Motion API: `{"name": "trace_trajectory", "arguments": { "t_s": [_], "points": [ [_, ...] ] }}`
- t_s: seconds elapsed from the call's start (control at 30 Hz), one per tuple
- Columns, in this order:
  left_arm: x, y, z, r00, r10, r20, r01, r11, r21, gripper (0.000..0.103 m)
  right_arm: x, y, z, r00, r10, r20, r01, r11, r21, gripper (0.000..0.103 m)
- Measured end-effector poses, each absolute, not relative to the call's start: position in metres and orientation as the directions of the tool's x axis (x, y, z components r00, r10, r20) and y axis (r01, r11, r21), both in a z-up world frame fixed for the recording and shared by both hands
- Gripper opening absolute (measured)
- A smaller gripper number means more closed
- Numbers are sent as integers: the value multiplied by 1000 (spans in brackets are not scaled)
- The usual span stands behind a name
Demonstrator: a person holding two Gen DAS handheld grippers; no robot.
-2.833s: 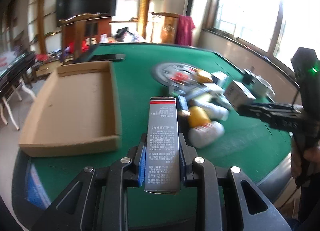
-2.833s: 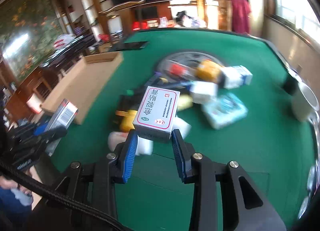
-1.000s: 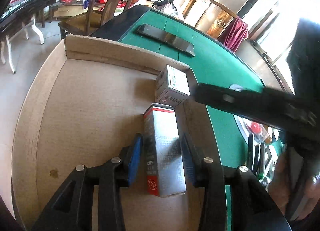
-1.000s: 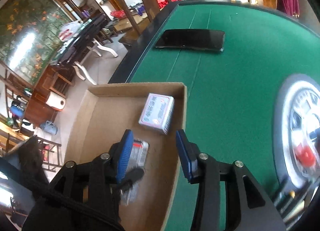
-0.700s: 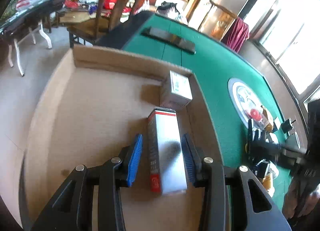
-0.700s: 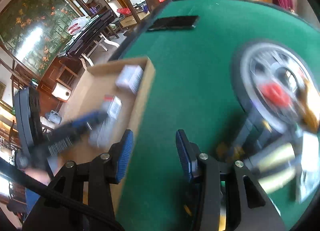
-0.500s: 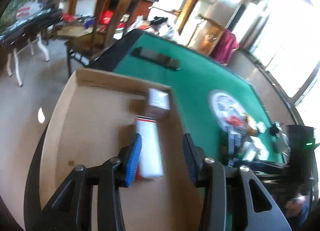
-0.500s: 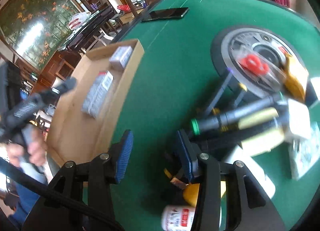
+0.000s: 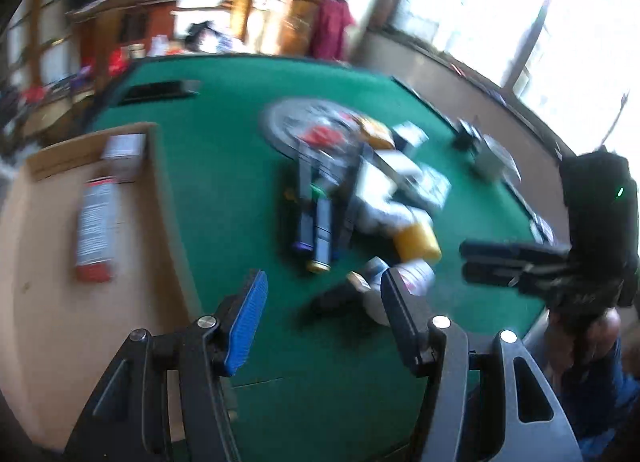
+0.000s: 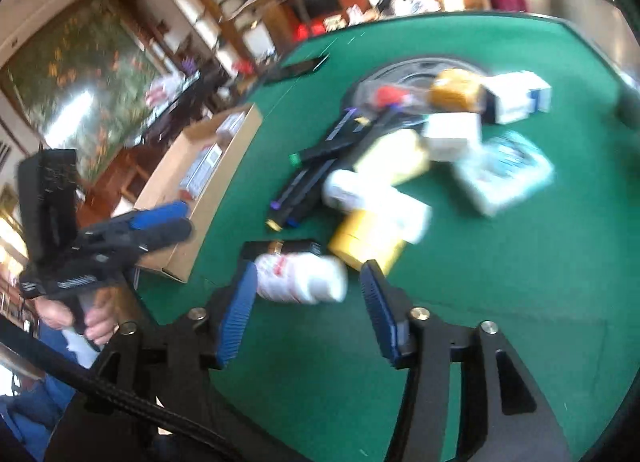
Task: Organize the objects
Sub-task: 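Lower the grey carton into the tray and open the left tool, then grasp the black gold-banded tube with the left tool while the right tool grasps the white pill bottle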
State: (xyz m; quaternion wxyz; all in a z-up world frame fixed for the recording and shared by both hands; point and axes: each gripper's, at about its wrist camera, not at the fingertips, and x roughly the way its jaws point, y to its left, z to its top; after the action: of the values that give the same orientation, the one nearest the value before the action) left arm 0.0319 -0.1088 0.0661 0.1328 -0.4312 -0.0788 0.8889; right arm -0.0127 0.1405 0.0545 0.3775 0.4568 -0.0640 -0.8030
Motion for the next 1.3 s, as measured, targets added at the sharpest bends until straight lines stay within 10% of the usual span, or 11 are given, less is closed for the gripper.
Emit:
{"name": "trace_trajectory", "arguments": {
  "t_s": [0.83,1.07,1.3],
  "points": [
    [7,-73,23,-450,458,-767,-149,-885,-442,53,5,185,29,-285,-719,-633,470,-681,561,54],
    [-3,-62,15,-465,301,-833,-61,-949,-309,16,8,166,22,-252,-694,-674,442,-702,558,54],
    [25,-88,15,-517,204,-831,22,-968,-252,15,8,136,19,-217,-674,-706,401,-721,565,54]
  ]
}}
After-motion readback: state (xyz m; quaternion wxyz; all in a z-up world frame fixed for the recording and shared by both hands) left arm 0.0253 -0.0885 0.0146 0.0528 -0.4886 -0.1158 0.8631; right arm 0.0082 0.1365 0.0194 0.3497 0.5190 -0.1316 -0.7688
